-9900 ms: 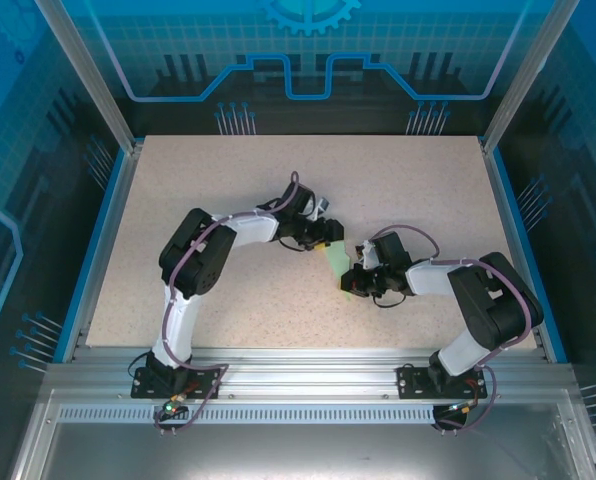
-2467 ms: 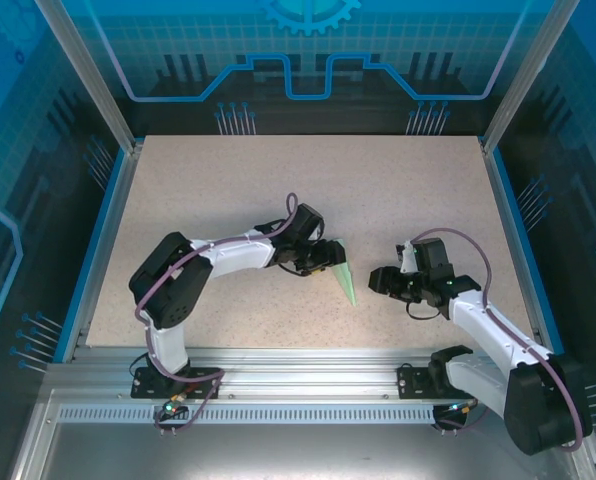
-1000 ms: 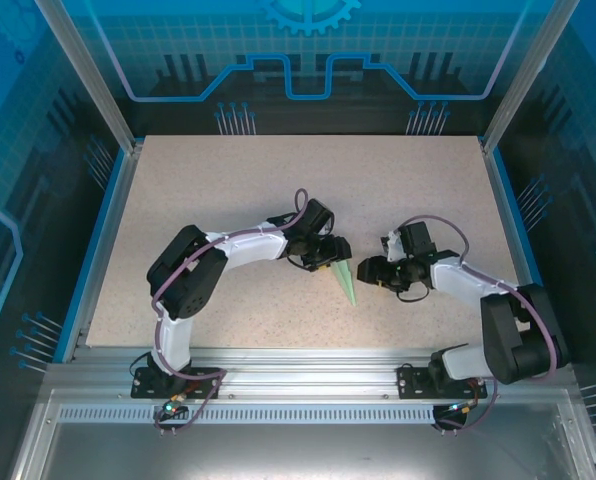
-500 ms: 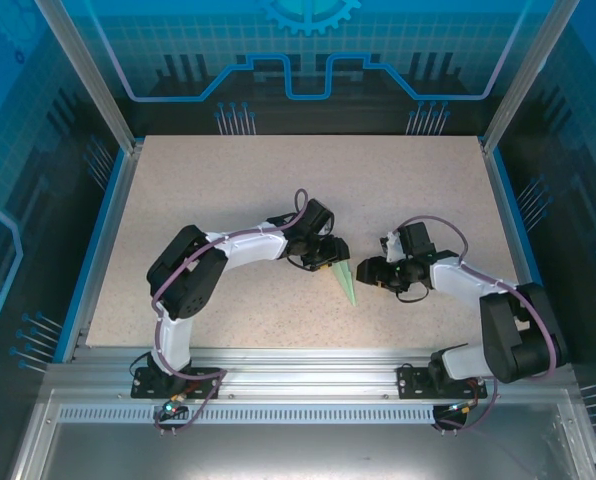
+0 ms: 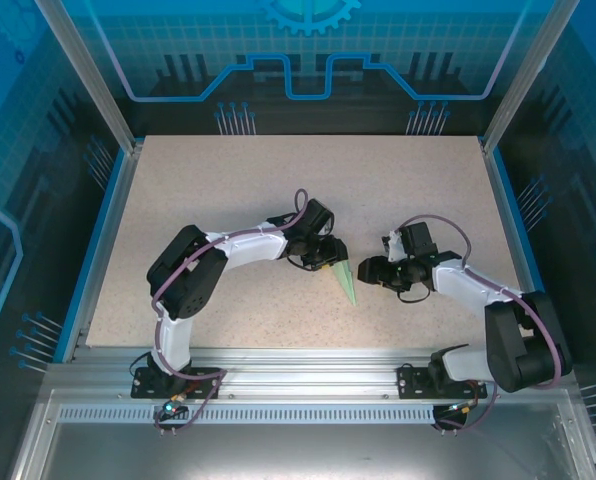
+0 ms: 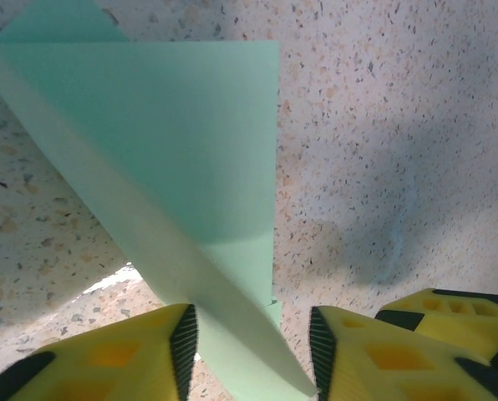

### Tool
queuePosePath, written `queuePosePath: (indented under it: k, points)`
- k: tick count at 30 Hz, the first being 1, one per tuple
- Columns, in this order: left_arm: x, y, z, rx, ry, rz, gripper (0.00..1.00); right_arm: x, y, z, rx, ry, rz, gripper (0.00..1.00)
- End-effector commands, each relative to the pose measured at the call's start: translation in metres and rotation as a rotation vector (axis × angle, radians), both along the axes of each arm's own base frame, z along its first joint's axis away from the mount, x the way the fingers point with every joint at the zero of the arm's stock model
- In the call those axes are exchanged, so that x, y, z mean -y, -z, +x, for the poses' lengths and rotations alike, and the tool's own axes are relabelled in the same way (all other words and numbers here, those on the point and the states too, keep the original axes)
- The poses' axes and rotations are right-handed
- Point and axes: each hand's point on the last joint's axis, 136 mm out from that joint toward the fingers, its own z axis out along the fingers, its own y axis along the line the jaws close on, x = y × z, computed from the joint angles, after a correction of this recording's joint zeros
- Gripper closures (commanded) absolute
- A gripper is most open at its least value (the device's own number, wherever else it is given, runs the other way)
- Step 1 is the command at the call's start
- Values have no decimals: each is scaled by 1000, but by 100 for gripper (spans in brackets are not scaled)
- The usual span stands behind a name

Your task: Fold a paper plane with a square sheet of paper (pick it up from the middle)

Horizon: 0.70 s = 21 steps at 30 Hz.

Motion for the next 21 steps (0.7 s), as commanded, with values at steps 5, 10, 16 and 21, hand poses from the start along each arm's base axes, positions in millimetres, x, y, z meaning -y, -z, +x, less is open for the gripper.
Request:
queuePosePath:
  k: [5,10,16,21]
  points:
    - [-11,-4,-14,-14,2,25,73,-13,-5,-3,-6,-31,39,36]
    - [-19,-8,-19,2,5,36,85,-20,-5,-2,-6,-46,40,36]
    - [-30,-14,-25,33,16,57,86,-31,-9,1,5,-80,46,37]
    - [-34,-8,-30,25,34,73,87,-44,-10,3,11,-123,50,40]
